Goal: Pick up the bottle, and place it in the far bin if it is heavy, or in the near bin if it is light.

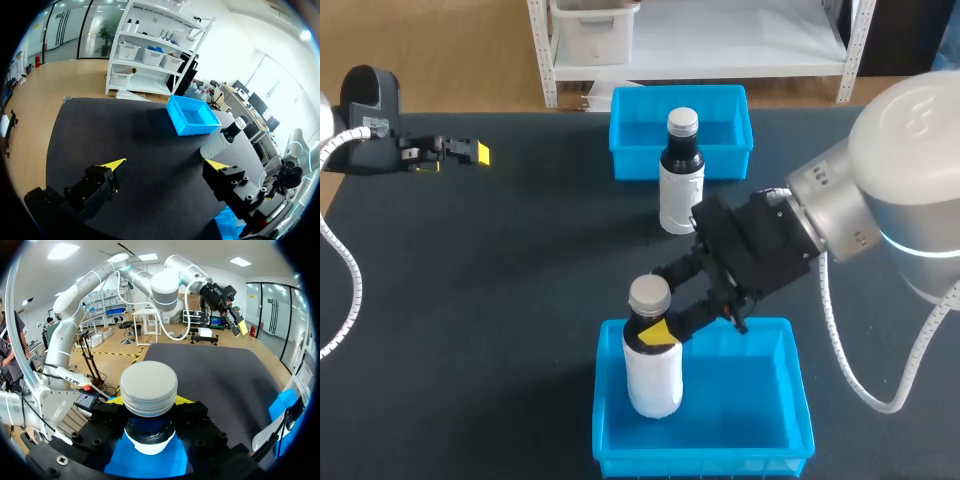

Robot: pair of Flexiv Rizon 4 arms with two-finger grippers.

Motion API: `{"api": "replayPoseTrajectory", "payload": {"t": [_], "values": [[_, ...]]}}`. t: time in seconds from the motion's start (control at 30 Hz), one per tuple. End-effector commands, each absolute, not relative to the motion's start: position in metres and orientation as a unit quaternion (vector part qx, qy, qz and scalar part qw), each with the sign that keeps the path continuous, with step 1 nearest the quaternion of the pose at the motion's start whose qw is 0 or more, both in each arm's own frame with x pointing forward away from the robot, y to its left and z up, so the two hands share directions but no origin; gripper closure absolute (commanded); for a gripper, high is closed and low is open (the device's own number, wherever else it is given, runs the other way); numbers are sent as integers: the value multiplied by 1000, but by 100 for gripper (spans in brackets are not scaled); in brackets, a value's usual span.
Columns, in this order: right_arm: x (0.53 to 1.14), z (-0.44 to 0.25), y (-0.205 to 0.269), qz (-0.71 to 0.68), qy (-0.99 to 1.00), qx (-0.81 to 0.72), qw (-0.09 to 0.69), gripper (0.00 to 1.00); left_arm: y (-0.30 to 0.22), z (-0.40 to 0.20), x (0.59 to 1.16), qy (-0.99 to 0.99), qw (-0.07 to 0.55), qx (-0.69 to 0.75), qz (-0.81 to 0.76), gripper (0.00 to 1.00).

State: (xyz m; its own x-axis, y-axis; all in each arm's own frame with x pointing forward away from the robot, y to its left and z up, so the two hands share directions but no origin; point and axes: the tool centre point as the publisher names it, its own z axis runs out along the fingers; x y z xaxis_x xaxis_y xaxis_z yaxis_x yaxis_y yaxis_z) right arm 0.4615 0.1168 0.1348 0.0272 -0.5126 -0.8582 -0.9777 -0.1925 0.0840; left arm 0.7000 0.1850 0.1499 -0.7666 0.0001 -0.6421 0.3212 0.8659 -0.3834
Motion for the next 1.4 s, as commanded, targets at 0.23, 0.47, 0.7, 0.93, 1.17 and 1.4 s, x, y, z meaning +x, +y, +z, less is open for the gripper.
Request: {"api": "replayPoseTrajectory", "payload": {"t": [0.23,0.47,0.7,0.93,1.17,1.4], "values": [[462,130,116,410,568,-655,283,56,185,150,700,908,330,88,-243,0],[462,128,116,410,568,-657,281,51,185,150,700,908,330,88,-243,0],[462,127,114,408,564,-662,277,0,185,150,700,908,330,88,-243,0],[464,131,102,405,568,-661,275,0,185,150,700,908,330,88,-243,0],[483,138,62,373,609,-639,285,0,185,150,700,908,330,88,-243,0],[524,148,10,320,668,-601,301,0,185,150,700,908,330,88,-243,0]]}}
